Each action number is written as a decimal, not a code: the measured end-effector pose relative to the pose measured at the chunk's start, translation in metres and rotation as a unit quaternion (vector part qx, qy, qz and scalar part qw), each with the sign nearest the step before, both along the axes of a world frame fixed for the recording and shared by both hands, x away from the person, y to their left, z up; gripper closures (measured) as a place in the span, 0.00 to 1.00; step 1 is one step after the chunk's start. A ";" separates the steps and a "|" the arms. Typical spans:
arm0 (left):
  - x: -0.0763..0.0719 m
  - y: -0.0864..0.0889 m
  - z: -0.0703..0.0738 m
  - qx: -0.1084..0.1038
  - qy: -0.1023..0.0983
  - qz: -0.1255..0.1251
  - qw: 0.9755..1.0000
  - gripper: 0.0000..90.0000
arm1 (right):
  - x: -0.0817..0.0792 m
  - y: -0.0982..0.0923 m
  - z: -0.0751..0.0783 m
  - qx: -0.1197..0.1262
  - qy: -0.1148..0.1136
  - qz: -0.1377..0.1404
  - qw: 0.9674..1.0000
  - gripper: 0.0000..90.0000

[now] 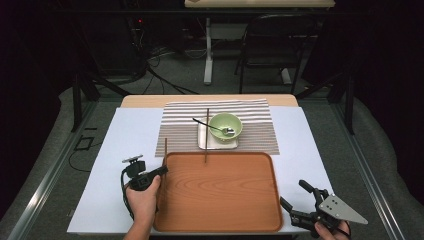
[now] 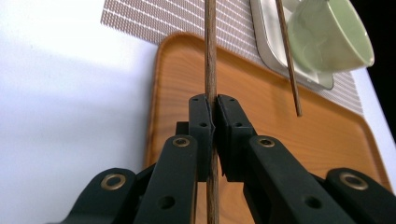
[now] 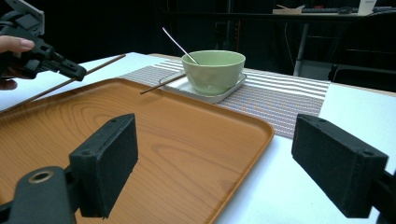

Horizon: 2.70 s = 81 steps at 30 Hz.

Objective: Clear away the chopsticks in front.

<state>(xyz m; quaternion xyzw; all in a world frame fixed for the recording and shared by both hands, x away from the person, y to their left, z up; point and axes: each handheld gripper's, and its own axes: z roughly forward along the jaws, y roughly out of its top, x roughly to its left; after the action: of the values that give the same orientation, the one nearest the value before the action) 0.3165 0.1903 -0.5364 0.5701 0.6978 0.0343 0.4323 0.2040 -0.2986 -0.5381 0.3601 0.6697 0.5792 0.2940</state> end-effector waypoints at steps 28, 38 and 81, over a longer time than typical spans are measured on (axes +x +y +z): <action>-0.022 -0.039 -0.011 0.080 0.017 -0.027 0.996 0.94 | -0.001 0.000 0.001 -0.002 -0.002 0.001 1.000 0.16; -0.023 -0.041 -0.016 0.091 0.014 -0.015 0.996 0.94 | -0.001 0.000 0.001 -0.001 -0.002 0.002 1.000 0.16; -0.038 -0.065 -0.016 0.189 -0.032 -0.005 0.981 0.86 | -0.001 0.000 0.000 -0.003 -0.003 0.003 1.000 0.16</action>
<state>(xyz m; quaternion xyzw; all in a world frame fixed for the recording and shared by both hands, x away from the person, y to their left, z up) 0.2790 0.1249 -0.5529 0.6434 0.6618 0.1818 0.3390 0.2029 -0.2987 -0.5376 0.3556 0.6716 0.5790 0.2954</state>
